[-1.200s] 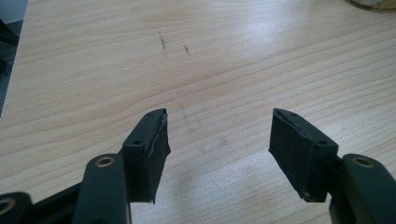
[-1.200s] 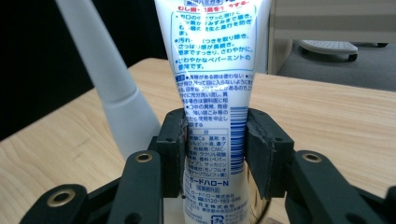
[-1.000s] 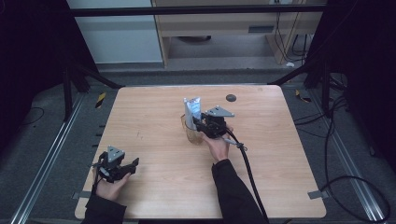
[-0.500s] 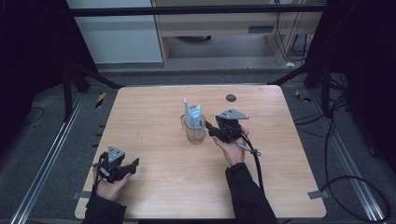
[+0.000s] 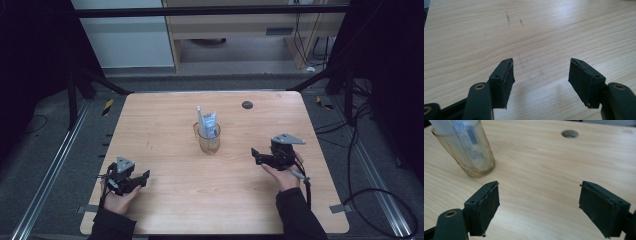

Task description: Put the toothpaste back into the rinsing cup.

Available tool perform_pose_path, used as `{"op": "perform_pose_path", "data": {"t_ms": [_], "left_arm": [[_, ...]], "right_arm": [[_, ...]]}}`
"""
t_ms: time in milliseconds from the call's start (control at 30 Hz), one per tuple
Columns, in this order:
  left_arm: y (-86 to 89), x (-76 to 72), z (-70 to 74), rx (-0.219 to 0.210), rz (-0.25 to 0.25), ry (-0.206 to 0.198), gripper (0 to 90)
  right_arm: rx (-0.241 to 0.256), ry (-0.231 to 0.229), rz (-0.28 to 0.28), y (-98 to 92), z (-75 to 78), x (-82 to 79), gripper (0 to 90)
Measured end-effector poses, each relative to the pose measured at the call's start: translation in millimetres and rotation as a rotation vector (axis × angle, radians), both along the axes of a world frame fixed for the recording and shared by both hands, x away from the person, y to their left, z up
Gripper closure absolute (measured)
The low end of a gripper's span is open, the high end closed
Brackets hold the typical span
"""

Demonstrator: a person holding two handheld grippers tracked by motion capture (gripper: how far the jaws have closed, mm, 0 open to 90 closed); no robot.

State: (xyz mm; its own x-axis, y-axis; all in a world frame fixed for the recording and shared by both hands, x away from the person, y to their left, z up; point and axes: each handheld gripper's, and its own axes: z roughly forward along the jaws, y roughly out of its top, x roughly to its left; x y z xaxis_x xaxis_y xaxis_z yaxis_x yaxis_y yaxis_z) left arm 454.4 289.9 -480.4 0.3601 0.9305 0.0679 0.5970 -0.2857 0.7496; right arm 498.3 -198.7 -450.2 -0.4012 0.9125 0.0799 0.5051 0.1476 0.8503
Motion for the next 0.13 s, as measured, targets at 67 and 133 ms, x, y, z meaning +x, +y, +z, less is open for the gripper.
{"op": "perform_pose_path", "data": {"t_ms": [67, 133], "left_arm": [[0.2, 0.5, -0.5, -0.001, 0.002, 0.004, 35.9], [0.6, 1.3, -1.2, -0.005, 0.004, 0.010, 35.9]], "right_arm": [[-0.015, 0.000, -0.019, -11.6, -5.4, -8.0, 15.6], [-0.041, 0.007, -0.031, -22.1, -11.9, -16.2, 14.7]]}}
